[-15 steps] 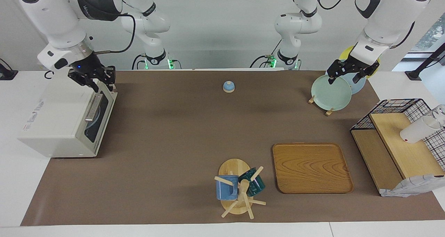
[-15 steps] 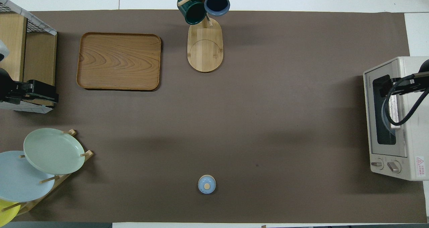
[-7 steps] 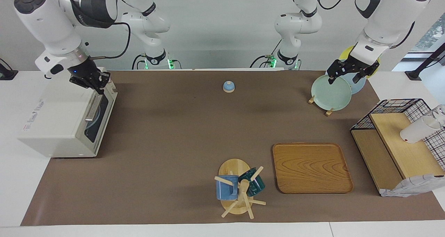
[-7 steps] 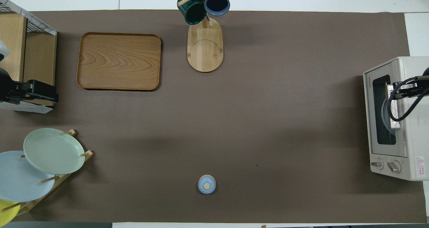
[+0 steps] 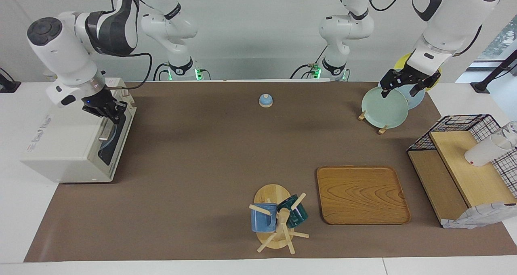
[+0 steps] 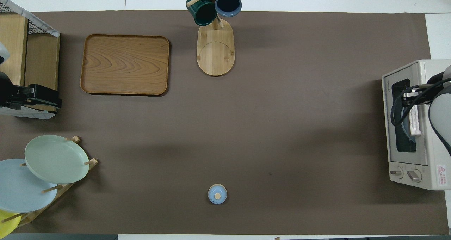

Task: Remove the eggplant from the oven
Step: 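Pull the oven door down open with the right gripper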

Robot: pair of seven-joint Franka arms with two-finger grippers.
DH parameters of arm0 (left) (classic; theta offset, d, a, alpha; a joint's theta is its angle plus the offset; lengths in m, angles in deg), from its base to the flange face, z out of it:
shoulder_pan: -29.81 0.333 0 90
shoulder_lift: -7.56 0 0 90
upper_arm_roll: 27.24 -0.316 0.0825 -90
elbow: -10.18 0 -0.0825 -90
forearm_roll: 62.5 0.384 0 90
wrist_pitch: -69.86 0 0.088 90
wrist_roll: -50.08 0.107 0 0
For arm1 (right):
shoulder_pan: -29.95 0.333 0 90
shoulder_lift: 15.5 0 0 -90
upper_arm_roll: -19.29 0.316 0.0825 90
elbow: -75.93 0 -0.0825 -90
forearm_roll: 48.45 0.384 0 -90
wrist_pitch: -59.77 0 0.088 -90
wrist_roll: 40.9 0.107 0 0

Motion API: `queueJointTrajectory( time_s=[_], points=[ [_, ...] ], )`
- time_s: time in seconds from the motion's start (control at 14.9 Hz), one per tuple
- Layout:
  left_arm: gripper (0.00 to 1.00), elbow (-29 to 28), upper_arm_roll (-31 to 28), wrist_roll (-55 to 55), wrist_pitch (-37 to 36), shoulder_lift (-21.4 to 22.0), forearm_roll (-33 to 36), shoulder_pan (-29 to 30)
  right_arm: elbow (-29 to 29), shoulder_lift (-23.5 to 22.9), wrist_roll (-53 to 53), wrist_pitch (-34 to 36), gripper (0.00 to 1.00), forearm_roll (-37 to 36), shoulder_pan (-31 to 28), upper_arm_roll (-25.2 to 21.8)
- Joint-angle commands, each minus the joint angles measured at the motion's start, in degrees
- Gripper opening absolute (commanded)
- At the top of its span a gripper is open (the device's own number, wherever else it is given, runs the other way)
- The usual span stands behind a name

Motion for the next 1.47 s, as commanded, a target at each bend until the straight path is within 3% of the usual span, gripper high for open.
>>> queueJointTrajectory(
  time_s=[0.0,0.47,0.74,1.07,1.41],
  points=[
    [1.0,-0.2,0.2,0.6,-0.4,0.6,-0.3,0.4,-3.2,1.5,0.8,-2.7,0.0,-1.4,-2.0,0.5],
    [1.0,-0.2,0.2,0.6,-0.4,0.6,-0.3,0.4,-7.7,2.8,0.0,-4.7,0.0,-1.4,-3.6,0.6],
    [1.0,-0.3,0.1,0.6,-0.4,0.6,-0.3,0.4,-12.2,2.8,0.9,-10.2,0.0,-0.6,-2.7,1.2],
    [1.0,-0.3,0.2,0.6,-0.4,0.6,-0.3,0.4,-14.4,2.2,9.1,-13.9,0.0,-0.3,4.6,1.2],
    [1.0,-0.3,0.1,0.6,-0.4,0.6,-0.3,0.4,-18.2,-0.8,11.3,-23.0,0.0,1.8,5.5,1.3]
  ],
)
